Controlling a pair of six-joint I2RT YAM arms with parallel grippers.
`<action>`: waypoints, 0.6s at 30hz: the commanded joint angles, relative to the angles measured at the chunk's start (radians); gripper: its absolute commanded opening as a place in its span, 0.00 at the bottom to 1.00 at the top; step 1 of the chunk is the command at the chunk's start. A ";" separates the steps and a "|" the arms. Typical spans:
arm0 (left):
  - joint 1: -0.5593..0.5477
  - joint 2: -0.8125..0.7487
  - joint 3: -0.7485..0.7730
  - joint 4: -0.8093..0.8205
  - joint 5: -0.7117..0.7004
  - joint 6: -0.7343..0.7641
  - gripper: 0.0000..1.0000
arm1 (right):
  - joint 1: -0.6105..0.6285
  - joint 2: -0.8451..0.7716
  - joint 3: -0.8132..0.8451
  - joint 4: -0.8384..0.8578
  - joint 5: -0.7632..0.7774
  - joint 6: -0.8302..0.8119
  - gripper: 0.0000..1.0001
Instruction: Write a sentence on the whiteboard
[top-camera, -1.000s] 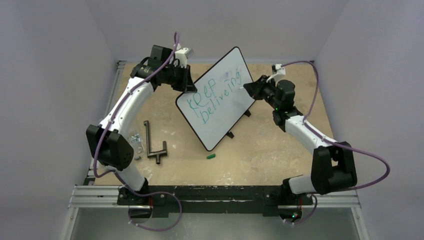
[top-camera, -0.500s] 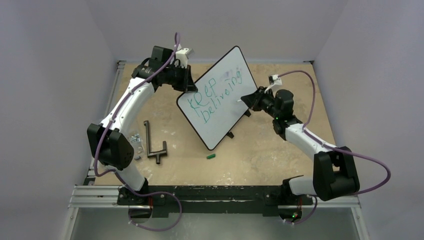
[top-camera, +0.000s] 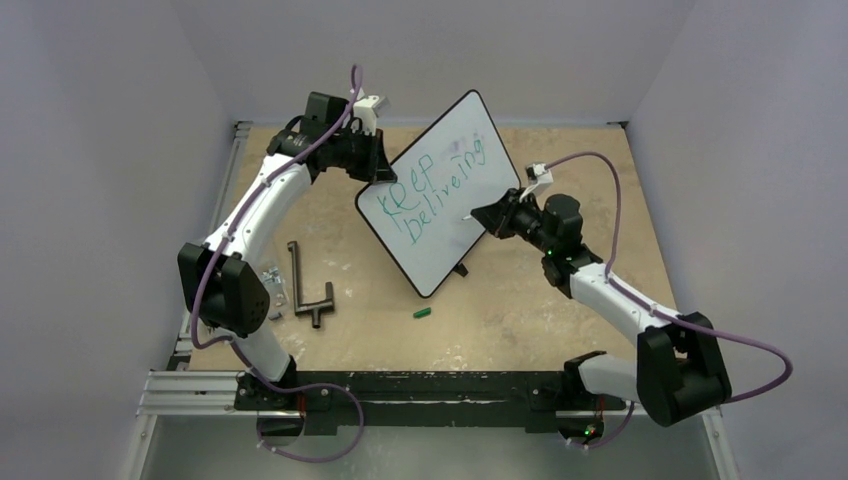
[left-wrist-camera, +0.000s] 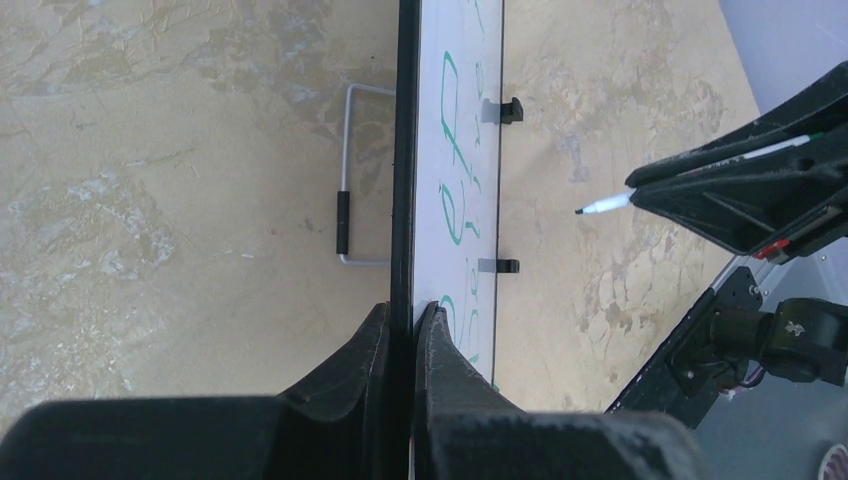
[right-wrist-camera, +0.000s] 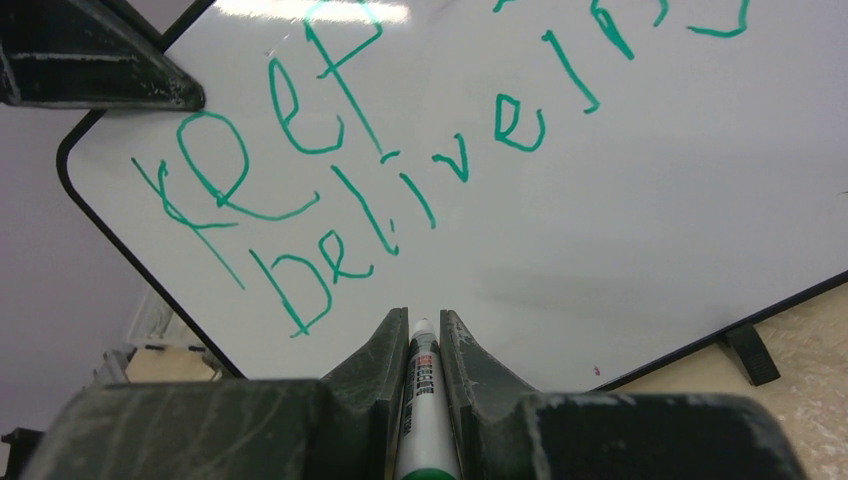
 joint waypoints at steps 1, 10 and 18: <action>0.032 0.037 -0.031 -0.056 -0.320 0.128 0.00 | 0.048 -0.041 -0.027 0.033 -0.002 -0.038 0.00; 0.042 0.042 -0.029 -0.056 -0.323 0.131 0.00 | 0.126 -0.069 -0.113 0.133 0.002 -0.095 0.00; 0.048 0.042 -0.030 -0.055 -0.327 0.127 0.00 | 0.187 -0.104 -0.178 0.225 0.032 -0.121 0.00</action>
